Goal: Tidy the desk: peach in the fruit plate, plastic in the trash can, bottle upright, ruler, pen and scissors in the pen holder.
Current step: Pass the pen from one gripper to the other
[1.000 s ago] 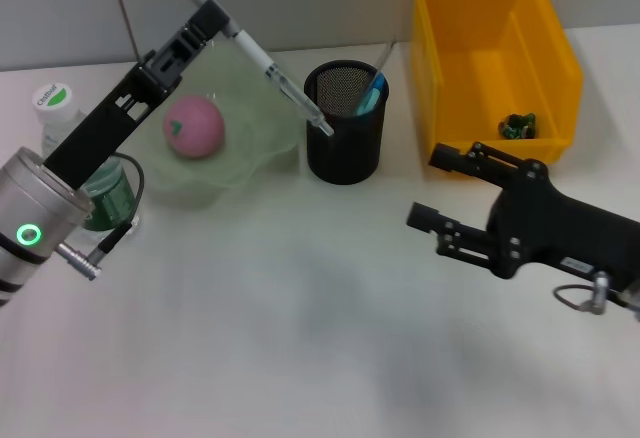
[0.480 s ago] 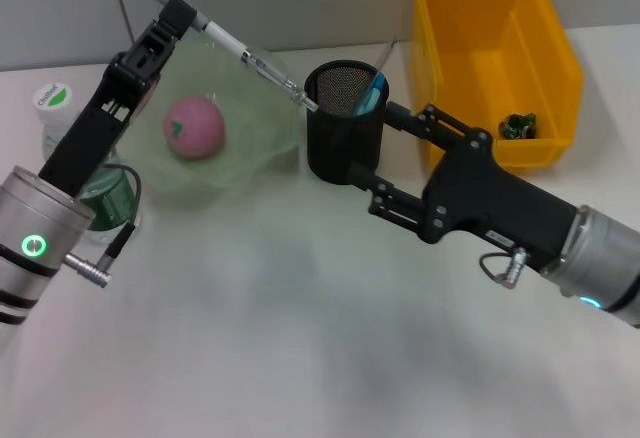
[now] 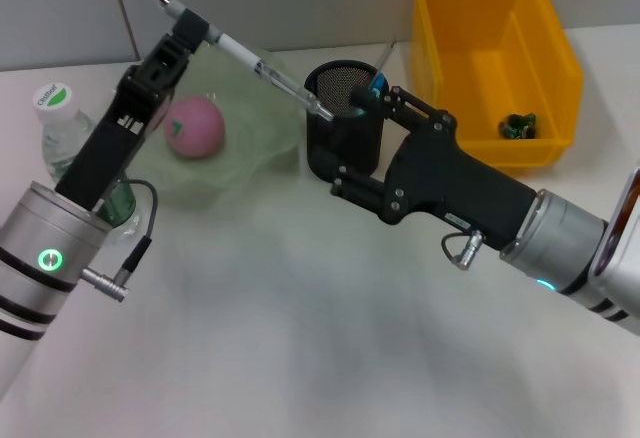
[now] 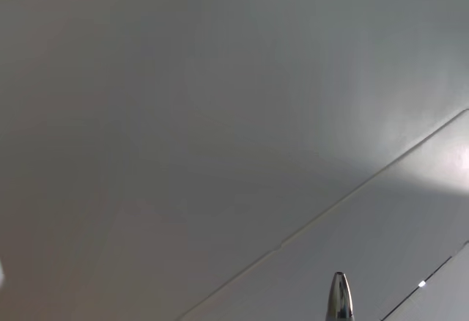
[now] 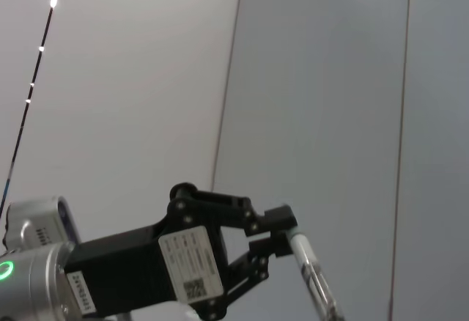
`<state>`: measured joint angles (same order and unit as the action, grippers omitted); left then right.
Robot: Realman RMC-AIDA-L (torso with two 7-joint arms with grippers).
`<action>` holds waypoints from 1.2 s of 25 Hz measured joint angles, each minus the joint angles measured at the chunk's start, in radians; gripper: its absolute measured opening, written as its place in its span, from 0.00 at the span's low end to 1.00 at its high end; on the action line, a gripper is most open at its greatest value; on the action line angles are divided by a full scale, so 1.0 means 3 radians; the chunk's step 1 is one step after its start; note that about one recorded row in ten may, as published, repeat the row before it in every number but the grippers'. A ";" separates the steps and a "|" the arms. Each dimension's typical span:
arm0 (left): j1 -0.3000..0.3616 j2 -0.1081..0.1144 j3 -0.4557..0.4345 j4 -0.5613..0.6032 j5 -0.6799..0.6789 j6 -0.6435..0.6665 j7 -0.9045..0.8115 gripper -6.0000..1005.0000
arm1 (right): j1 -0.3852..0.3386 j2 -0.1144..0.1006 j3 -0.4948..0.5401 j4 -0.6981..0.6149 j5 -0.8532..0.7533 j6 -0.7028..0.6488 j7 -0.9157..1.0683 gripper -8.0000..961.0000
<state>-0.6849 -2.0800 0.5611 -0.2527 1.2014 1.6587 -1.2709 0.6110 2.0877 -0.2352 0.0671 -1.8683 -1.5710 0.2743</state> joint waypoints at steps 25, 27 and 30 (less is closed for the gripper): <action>0.0049 0.0000 -0.0014 -0.0063 0.0050 -0.0059 -0.0163 0.14 | 0.0200 0.0011 0.0002 0.0084 -0.0015 0.0097 -0.0238 0.75; 0.0049 0.0000 -0.0020 -0.0063 0.0050 -0.0060 -0.0164 0.14 | 0.0201 0.0011 0.0002 0.0083 -0.0014 0.0106 -0.0239 0.75; 0.0049 0.0000 -0.0021 -0.0063 0.0050 -0.0067 -0.0165 0.14 | 0.0203 0.0011 0.0002 0.0083 -0.0014 0.0121 -0.0240 0.75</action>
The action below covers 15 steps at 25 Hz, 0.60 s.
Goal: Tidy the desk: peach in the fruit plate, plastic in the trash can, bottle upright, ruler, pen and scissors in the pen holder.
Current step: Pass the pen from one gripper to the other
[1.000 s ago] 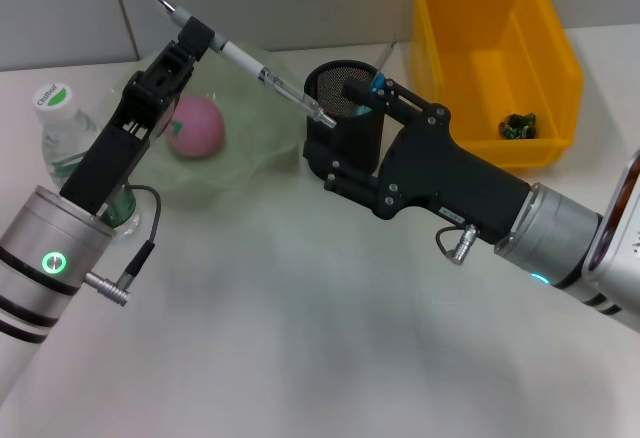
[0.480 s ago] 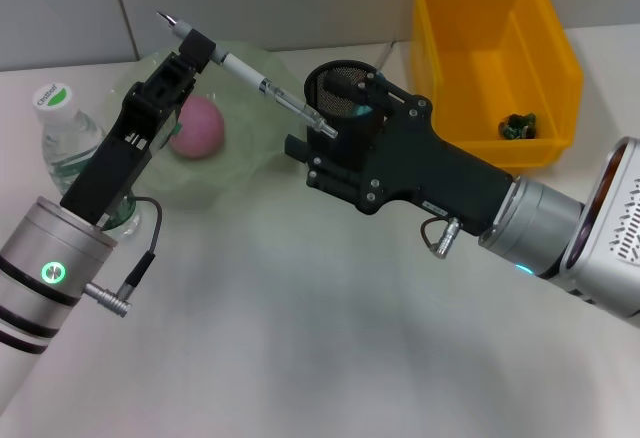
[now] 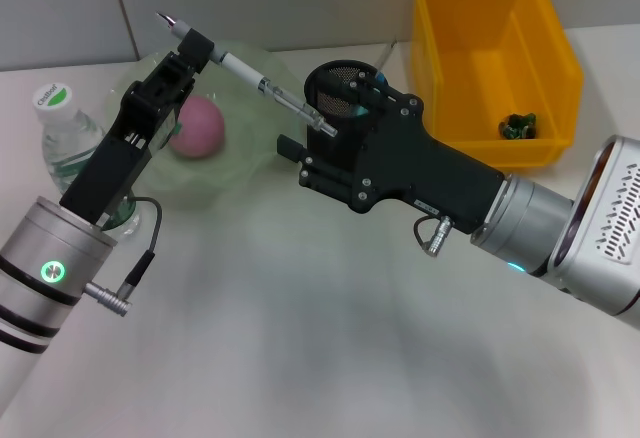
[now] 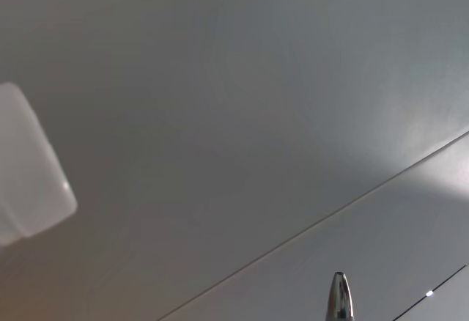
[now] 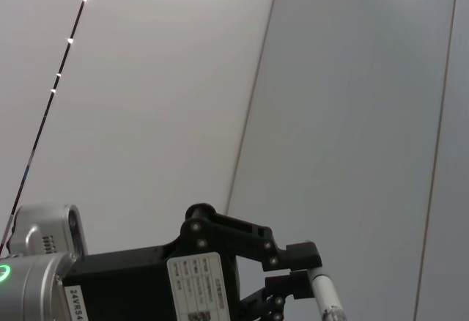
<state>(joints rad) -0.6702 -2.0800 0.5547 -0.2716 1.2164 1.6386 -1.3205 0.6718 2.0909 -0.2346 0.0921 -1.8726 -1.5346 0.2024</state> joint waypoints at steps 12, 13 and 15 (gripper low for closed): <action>0.0000 0.0000 -0.0042 0.0035 -0.0001 -0.0002 0.0024 0.14 | 0.0135 -0.0018 -0.0009 -0.0002 0.0000 0.0059 0.0004 0.75; 0.0000 0.0000 -0.0042 0.0035 -0.0001 -0.0002 0.0024 0.14 | 0.0135 -0.0018 -0.0009 -0.0002 0.0000 0.0059 0.0004 0.75; 0.0020 0.0000 -0.0046 0.0037 0.0000 0.0000 0.0008 0.14 | 0.0154 -0.0018 -0.0013 0.0001 -0.0007 0.0107 0.0010 0.75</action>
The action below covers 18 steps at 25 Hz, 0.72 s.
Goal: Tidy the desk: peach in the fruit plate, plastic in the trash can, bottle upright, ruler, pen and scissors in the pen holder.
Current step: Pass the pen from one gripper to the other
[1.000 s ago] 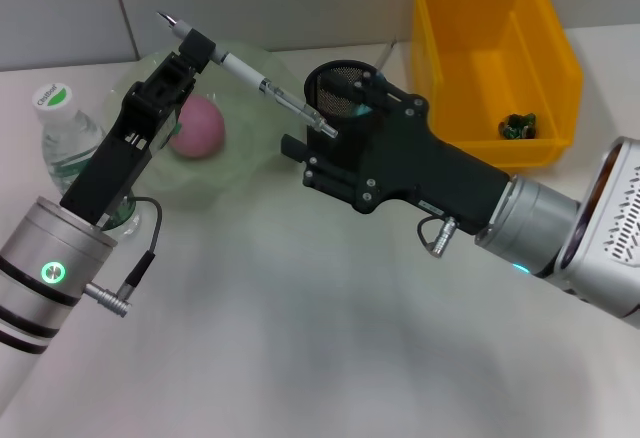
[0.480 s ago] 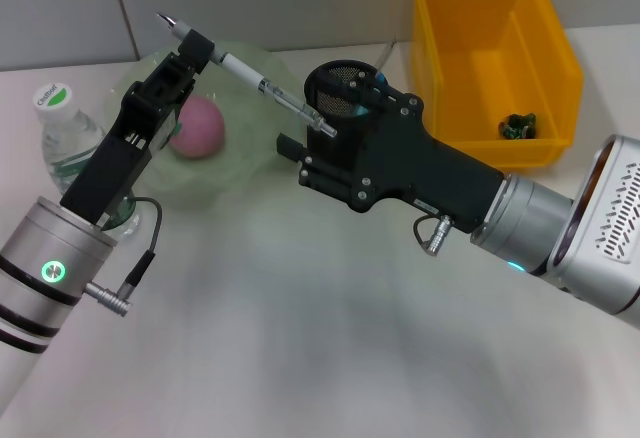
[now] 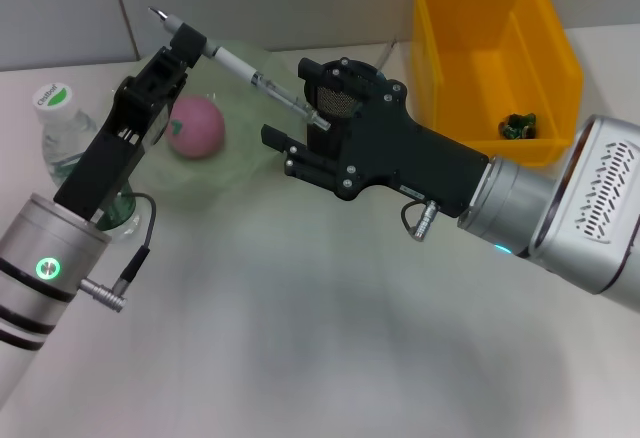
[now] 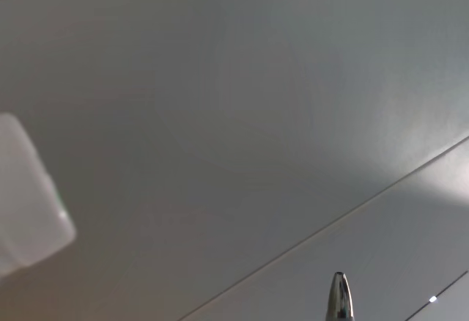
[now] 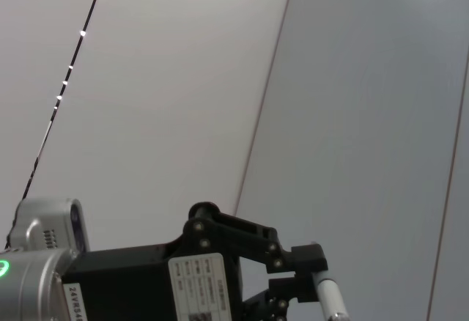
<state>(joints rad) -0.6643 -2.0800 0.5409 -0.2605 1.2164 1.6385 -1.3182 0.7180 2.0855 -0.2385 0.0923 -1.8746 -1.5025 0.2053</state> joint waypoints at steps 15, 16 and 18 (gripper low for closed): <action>0.0031 0.0000 -0.0037 -0.0009 0.0000 0.0009 -0.0006 0.14 | 0.0055 -0.0006 -0.0009 0.0013 -0.0005 0.0028 0.0022 0.75; 0.0031 0.0000 -0.0040 -0.0012 0.0000 0.0012 -0.0006 0.14 | 0.0055 -0.0006 -0.0009 0.0013 -0.0005 0.0028 0.0022 0.75; 0.0031 0.0000 -0.0040 -0.0014 0.0000 0.0014 -0.0006 0.14 | 0.0060 -0.0007 -0.0016 0.0014 -0.0005 0.0031 0.0023 0.75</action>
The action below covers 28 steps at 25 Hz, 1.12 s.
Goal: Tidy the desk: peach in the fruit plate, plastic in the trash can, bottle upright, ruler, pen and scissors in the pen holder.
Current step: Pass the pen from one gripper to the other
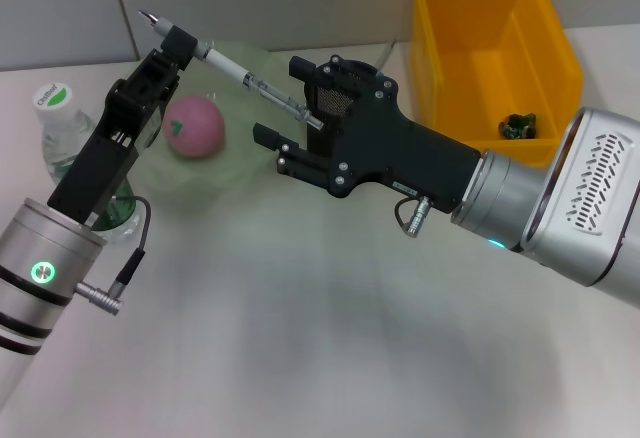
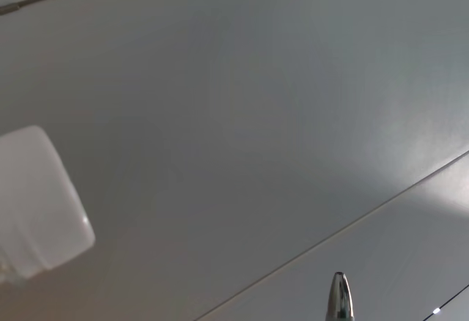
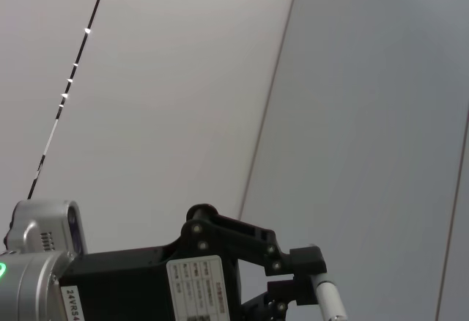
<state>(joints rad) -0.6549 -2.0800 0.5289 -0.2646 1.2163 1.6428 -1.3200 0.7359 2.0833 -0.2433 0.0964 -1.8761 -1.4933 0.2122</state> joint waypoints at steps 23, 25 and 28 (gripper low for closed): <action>-0.0001 0.0000 -0.0009 -0.0003 0.0000 0.0023 -0.0014 0.15 | -0.0011 0.0012 0.0030 0.0016 0.0016 0.0032 -0.0015 0.75; -0.0001 0.0000 -0.0009 -0.0005 0.0000 0.0026 -0.0016 0.15 | -0.0016 0.0013 0.0029 0.0016 0.0016 0.0032 -0.0016 0.74; 0.0000 0.0000 -0.0009 -0.0007 0.0000 0.0026 -0.0016 0.15 | -0.0021 0.0013 0.0029 0.0016 0.0012 0.0032 -0.0017 0.74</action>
<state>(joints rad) -0.6550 -2.0800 0.5261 -0.2666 1.2164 1.6506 -1.3249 0.7297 2.0874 -0.2346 0.1013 -1.8726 -1.4838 0.2070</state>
